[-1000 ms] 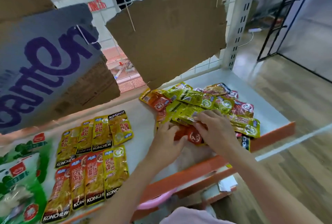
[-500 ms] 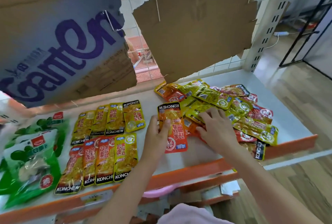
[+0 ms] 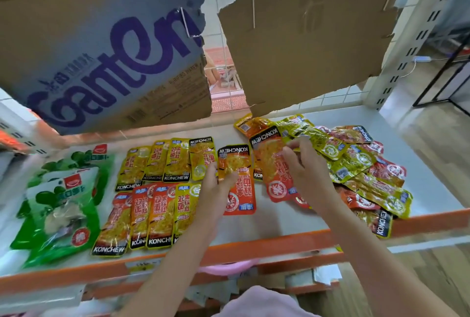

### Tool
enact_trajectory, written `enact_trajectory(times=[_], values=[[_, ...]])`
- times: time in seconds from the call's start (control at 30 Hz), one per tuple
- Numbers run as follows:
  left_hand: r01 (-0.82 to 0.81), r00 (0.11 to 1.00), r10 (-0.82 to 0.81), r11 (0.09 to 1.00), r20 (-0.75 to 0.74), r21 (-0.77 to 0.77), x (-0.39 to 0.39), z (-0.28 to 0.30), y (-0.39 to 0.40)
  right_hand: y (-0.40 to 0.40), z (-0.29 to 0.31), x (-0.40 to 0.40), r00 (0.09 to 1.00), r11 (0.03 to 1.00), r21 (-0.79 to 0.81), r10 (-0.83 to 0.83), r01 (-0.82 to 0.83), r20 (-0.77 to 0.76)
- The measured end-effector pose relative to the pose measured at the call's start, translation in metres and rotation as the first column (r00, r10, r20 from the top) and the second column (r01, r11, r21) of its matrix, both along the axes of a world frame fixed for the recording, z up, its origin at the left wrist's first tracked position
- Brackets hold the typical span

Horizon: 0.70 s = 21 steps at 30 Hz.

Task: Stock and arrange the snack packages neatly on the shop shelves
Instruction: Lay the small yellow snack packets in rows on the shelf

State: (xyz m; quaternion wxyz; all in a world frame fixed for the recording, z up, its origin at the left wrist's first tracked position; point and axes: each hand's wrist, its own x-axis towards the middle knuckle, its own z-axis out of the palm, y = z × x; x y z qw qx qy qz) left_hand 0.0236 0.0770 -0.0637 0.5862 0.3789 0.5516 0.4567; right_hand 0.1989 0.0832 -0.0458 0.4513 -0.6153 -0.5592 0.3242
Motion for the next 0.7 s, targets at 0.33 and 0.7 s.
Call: enact_trajectory(times=[0.33,0.7], values=[[0.024,0.981,-0.033,0.999,0.193,0.049,-0.01,0.006,0.0,-0.01,-0.001,-0.011,0.753,0.93,-0.204,0.104,-0.305,-0.65],[0.263,0.964,-0.265,0.962,0.022,0.078,-0.034,0.015,0.004,-0.007,-0.005,-0.012,0.849,0.824,-0.208,0.498,-0.527,-0.178]])
